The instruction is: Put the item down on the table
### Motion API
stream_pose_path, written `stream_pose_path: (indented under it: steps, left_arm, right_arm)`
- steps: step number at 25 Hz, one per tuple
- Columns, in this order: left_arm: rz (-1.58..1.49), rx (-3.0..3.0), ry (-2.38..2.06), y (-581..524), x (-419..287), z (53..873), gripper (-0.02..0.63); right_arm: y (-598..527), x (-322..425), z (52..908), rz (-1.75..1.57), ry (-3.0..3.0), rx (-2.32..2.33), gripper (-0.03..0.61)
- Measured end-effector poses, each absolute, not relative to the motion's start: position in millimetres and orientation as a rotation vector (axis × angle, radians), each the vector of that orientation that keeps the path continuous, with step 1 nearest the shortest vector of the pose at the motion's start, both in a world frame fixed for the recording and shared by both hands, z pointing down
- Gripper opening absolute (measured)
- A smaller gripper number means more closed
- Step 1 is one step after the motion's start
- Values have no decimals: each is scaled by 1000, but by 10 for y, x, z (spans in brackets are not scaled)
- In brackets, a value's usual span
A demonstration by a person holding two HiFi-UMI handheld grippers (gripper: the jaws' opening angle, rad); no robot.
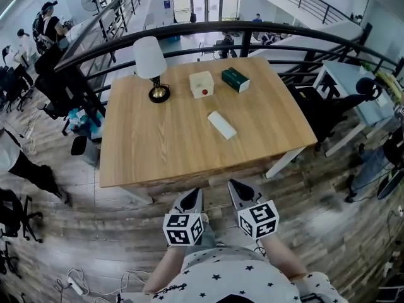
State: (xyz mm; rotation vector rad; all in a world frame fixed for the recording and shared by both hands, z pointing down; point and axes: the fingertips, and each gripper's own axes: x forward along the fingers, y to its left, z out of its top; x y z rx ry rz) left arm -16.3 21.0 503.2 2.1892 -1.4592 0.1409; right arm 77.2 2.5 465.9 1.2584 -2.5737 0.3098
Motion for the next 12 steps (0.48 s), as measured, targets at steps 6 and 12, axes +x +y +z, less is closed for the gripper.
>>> stream_pose_path:
  steps: [6, 12]
  left_arm:
    - [176, 2183, -1459, 665, -59, 5113, 12]
    - [188, 2185, -1466, 889, -66, 5147, 12]
  right_arm:
    - [442, 829, 4697, 319, -2598, 1241, -6]
    - [629, 869, 4684, 312, -2613, 1262, -6]
